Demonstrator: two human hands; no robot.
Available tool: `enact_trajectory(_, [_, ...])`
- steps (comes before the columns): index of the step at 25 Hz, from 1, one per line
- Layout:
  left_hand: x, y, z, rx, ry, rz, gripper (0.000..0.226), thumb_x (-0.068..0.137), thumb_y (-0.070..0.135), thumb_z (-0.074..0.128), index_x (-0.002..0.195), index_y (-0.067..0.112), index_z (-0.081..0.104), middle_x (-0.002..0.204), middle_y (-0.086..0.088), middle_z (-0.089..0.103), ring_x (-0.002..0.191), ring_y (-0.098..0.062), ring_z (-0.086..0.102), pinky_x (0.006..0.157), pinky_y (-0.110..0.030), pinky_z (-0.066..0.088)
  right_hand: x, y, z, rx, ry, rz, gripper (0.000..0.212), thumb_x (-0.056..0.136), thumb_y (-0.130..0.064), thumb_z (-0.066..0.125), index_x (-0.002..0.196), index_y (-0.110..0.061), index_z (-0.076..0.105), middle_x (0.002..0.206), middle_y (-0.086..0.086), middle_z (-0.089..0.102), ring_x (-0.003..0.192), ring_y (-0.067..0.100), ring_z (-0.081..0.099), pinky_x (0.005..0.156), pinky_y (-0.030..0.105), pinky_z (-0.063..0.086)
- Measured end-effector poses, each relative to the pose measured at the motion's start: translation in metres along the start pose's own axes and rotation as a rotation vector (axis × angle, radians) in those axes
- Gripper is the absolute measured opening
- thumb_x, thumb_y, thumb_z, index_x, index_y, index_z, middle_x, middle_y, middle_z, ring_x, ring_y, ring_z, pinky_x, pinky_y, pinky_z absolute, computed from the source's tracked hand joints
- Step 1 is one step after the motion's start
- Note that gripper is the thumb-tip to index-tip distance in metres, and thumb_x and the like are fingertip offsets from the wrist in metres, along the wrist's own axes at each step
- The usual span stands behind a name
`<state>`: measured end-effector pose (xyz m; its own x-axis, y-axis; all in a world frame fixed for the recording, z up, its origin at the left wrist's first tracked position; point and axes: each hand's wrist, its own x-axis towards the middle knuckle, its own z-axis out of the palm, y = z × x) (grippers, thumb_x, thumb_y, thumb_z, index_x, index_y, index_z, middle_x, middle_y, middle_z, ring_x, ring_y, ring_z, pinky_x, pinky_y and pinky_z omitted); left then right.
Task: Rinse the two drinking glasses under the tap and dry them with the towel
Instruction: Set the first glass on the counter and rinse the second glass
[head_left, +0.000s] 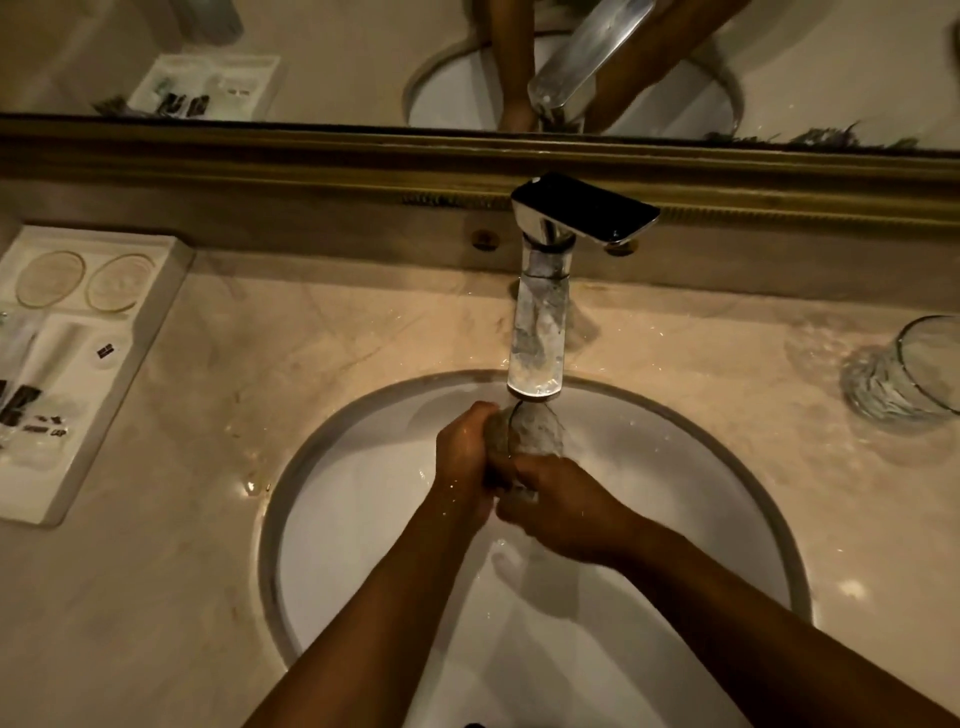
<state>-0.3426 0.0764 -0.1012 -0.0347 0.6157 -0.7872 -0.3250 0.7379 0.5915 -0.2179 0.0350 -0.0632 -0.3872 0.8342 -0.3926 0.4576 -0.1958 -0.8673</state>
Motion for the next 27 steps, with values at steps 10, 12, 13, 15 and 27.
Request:
enact_trajectory(10, [-0.016,0.028,-0.011,0.383,-0.364,-0.268,0.058,0.093,0.065,0.044,0.07,0.015,0.064,0.055,-0.004,0.053,0.038,-0.014,0.045,0.04,-0.016,0.02,0.0,0.007,-0.026,-0.536,0.012,-0.288,0.043,0.095,-0.057,0.04,0.125,-0.035,0.062,0.116,-0.01,0.07,0.099,0.01,0.067,0.086,0.03,0.055])
enact_trajectory(12, [-0.015,0.017,-0.014,0.261,-0.377,-0.159,0.06,0.097,0.063,0.038,0.067,0.017,0.06,0.049,0.0,0.045,0.033,-0.01,0.032,0.04,-0.018,0.016,0.005,0.013,-0.018,-0.399,0.127,-0.311,0.031,0.095,-0.049,0.052,0.106,-0.032,0.074,0.097,-0.009,0.076,0.083,0.006,0.07,0.076,0.032,0.057])
enact_trajectory(13, [-0.016,0.01,-0.014,0.188,-0.319,-0.131,0.059,0.098,0.063,0.039,0.069,0.016,0.061,0.05,0.0,0.046,0.033,-0.01,0.032,0.039,-0.018,0.017,0.01,0.013,-0.013,-0.242,0.198,-0.251,0.028,0.094,-0.047,0.057,0.094,-0.029,0.078,0.086,-0.009,0.078,0.074,0.004,0.071,0.073,0.033,0.057])
enact_trajectory(15, [-0.019,-0.005,-0.007,0.09,-0.154,-0.074,0.056,0.098,0.062,0.043,0.082,0.012,0.064,0.058,-0.004,0.053,0.037,-0.011,0.038,0.038,-0.018,0.023,0.017,0.009,0.0,-0.07,0.368,-0.093,0.036,0.093,-0.048,0.06,0.076,-0.022,0.079,0.068,-0.006,0.075,0.061,0.005,0.07,0.069,0.035,0.059])
enact_trajectory(27, [-0.023,0.009,0.019,0.778,0.094,0.325,0.026,0.098,0.046,0.058,0.097,0.023,0.07,0.094,-0.003,0.075,0.077,-0.022,0.075,0.071,-0.041,0.065,0.022,-0.003,0.001,0.562,0.478,0.37,0.044,0.103,-0.044,0.042,0.079,-0.016,0.065,0.058,-0.001,0.059,0.033,-0.001,0.05,0.035,0.016,0.036])
